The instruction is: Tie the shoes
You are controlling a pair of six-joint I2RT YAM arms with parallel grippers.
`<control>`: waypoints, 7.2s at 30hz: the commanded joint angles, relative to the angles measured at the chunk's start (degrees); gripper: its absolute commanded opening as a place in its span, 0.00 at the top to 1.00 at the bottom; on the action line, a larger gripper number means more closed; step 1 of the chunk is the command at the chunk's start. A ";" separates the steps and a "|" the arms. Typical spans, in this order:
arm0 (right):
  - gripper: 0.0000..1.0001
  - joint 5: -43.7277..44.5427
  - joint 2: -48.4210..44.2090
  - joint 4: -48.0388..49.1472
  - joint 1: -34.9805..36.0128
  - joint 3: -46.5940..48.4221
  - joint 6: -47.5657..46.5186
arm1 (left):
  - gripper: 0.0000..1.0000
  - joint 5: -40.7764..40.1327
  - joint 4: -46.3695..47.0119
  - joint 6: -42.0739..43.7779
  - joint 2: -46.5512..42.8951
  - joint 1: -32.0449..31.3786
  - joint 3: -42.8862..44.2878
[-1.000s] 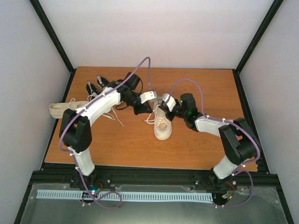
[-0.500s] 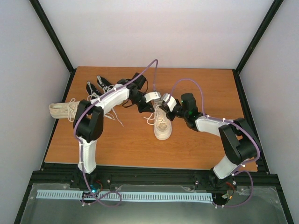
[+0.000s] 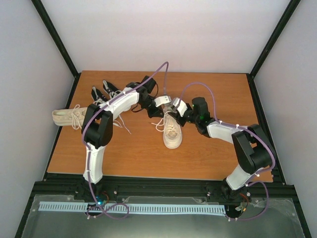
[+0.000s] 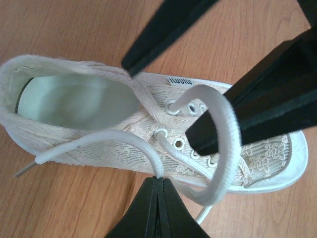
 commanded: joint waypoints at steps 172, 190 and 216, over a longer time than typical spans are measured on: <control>0.97 2.17 -11.40 -28.13 -24.12 -9.04 33.40 | 0.99 -48.78 18.74 -13.36 -16.93 5.65 -25.82; 0.97 2.51 -6.91 -28.91 -0.27 -4.94 38.12 | 0.99 -35.62 14.01 -16.39 -10.35 -18.74 -23.45; 0.42 -10.26 -16.17 -7.42 1.52 -4.30 -2.93 | 0.99 -26.83 -3.06 -16.67 -25.27 -9.70 5.52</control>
